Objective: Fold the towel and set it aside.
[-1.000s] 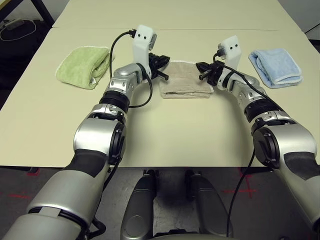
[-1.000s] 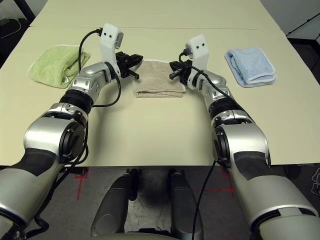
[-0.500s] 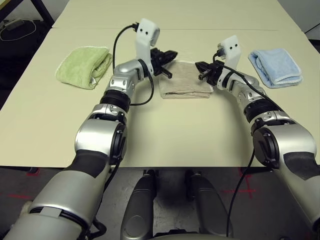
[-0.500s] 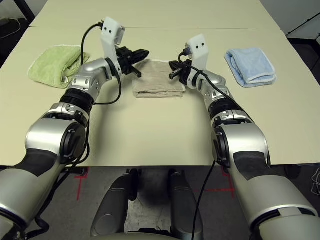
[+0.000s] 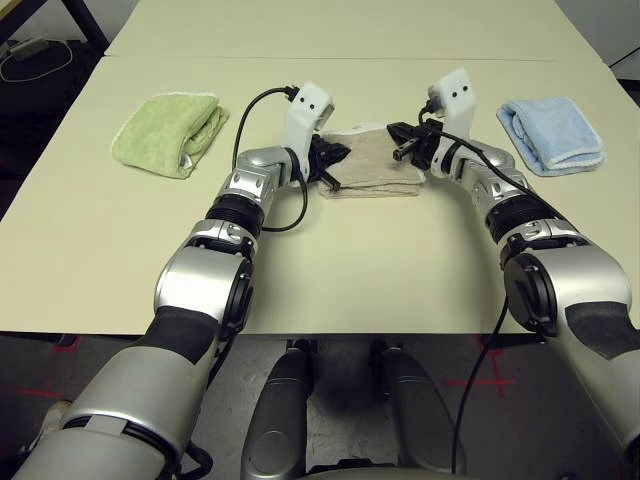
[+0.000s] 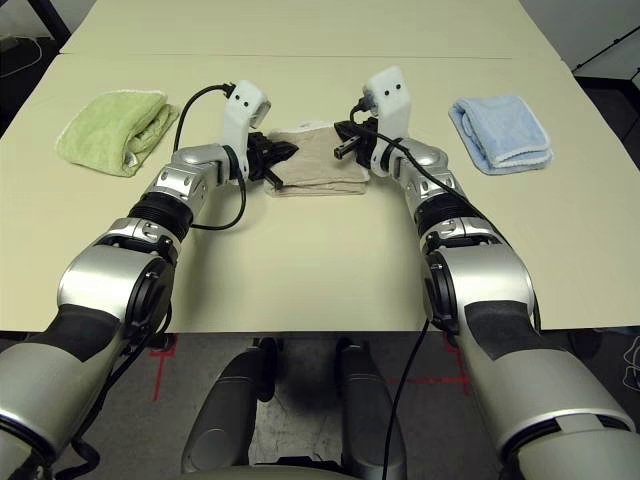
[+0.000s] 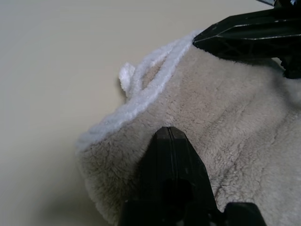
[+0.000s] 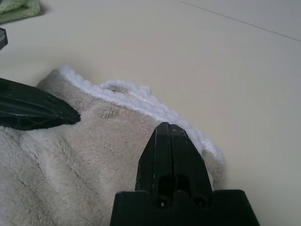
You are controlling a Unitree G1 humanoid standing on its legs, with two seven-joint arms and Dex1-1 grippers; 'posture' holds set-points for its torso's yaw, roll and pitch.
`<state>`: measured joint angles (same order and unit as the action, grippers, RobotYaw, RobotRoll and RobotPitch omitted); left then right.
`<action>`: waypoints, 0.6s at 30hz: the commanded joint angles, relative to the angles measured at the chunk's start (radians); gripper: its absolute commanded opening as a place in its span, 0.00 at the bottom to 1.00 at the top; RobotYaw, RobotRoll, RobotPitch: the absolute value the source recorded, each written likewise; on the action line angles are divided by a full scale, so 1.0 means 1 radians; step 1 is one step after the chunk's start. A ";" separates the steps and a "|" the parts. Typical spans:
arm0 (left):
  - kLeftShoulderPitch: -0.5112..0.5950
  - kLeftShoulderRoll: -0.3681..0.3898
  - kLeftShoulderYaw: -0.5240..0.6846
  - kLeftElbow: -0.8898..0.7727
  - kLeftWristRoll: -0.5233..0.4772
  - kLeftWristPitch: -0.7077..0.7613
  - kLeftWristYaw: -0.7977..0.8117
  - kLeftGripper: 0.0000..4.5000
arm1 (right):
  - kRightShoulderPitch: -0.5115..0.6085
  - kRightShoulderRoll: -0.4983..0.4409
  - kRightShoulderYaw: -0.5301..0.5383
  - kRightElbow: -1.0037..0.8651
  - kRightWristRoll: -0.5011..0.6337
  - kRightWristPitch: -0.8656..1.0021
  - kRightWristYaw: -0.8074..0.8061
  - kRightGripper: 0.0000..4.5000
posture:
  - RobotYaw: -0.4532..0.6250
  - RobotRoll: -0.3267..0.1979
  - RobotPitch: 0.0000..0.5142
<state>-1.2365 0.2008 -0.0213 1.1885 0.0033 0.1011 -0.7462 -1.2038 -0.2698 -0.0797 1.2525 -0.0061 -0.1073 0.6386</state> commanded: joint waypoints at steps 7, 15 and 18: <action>0.037 0.006 -0.010 0.036 0.024 0.036 0.019 0.00 | 0.053 -0.002 0.018 0.019 -0.026 0.029 -0.022 0.00 | 0.45 0.62 0.43; 0.034 0.021 0.025 -0.015 -0.015 -0.050 -0.004 0.00 | 0.028 -0.009 -0.075 -0.017 0.078 -0.064 0.073 0.00 | 0.45 0.62 0.42; 0.034 0.041 0.074 -0.061 -0.053 -0.117 0.019 0.00 | 0.036 -0.024 -0.134 -0.046 0.149 -0.128 0.166 0.00 | 0.45 0.62 0.43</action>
<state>-1.2101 0.2260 0.0307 1.1602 -0.0299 0.0226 -0.7369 -1.1841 -0.2756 -0.1808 1.2350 0.1000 -0.1935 0.7577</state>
